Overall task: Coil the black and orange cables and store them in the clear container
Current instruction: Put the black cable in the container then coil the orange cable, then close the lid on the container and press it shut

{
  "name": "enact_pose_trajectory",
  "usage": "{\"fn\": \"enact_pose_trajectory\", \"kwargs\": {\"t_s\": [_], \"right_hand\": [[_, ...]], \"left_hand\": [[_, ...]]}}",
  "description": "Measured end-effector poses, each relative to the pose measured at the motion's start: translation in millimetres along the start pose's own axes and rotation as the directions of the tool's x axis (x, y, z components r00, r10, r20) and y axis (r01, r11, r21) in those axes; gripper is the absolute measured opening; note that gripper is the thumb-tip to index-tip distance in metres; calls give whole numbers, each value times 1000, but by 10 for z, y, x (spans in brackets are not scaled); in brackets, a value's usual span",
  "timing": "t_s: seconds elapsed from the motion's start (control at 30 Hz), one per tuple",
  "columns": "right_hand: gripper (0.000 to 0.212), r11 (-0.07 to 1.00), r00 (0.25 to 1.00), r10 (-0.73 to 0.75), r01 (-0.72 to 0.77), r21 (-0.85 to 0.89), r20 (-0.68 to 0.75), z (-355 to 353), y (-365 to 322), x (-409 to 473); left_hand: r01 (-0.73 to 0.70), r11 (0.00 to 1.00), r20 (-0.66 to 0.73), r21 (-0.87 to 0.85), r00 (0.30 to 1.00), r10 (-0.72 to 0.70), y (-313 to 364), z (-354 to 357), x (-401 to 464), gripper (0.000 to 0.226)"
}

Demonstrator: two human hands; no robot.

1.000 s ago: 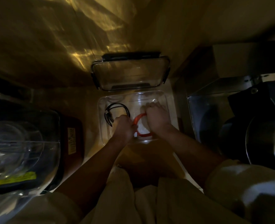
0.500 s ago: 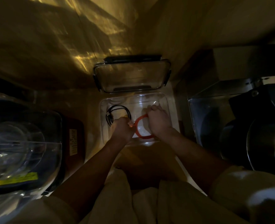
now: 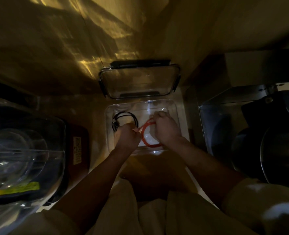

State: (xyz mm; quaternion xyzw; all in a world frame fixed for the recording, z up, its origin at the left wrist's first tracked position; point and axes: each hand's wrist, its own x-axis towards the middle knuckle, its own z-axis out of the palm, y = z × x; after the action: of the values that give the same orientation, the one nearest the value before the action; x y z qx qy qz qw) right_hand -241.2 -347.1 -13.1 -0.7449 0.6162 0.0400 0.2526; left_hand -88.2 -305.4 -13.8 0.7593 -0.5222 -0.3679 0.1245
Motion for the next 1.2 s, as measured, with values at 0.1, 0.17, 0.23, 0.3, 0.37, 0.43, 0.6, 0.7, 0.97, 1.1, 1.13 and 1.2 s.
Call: {"fn": "enact_pose_trajectory", "kwargs": {"t_s": [0.1, 0.17, 0.23, 0.3, 0.37, 0.43, 0.6, 0.7, 0.97, 1.1, 1.13, 1.2], "right_hand": [[49, 1000, 1000, -6, 6, 10, 14, -10, -2, 3], [50, 1000, 1000, -10, 9, 18, 25, -10, 2, 1], [51, 1000, 999, -11, 11, 27, 31, -12, 3, -1], [51, 999, 1000, -10, 9, 37, 28, -19, 1, 0], [49, 999, 1000, -13, 13, 48, 17, -23, -2, -3], [47, 998, 1000, -17, 17, 60, 5, -29, 0, -1], [38, 997, 999, -29, 31, 73, -20, -73, 2, 11], [35, 995, 997, -46, 52, 86, -65, -99, -2, -12], [47, 986, 964, -126, 147, 76, -236, -211, -43, -146], [51, 979, 931, -103, 158, 132, -350, -354, -121, -142], [51, 975, 913, -90, 162, 150, -397, -403, -132, -124], [49, 970, 870, -67, 171, 172, -489, -506, -131, -60]], "left_hand": [[10, 1000, -7, 9, 1000, -10, 17, -9, 5, 22], [8, 1000, -4, 10, 1000, -8, 1, 2, 16, 23], [-1, 1000, -11, -4, 1000, 1, -14, 13, 17, 23], [2, 999, -21, -35, 1000, -3, -23, 13, 22, 21], [11, 998, -38, -65, 999, -14, -31, -2, 24, 22], [12, 996, -46, -89, 999, -17, -37, -18, 36, 22], [3, 995, -74, -95, 997, -10, -2, -103, 63, 11], [-46, 999, -140, -28, 989, 42, 34, -189, 10, 4], [-278, 943, -251, 185, 914, 319, 75, -367, -73, 35], [-325, 901, -330, 287, 850, 411, 160, -502, -62, 40], [-333, 894, -353, 300, 832, 428, 178, -543, -42, 40], [-337, 886, -403, 318, 798, 448, 195, -635, 17, 42]]}}
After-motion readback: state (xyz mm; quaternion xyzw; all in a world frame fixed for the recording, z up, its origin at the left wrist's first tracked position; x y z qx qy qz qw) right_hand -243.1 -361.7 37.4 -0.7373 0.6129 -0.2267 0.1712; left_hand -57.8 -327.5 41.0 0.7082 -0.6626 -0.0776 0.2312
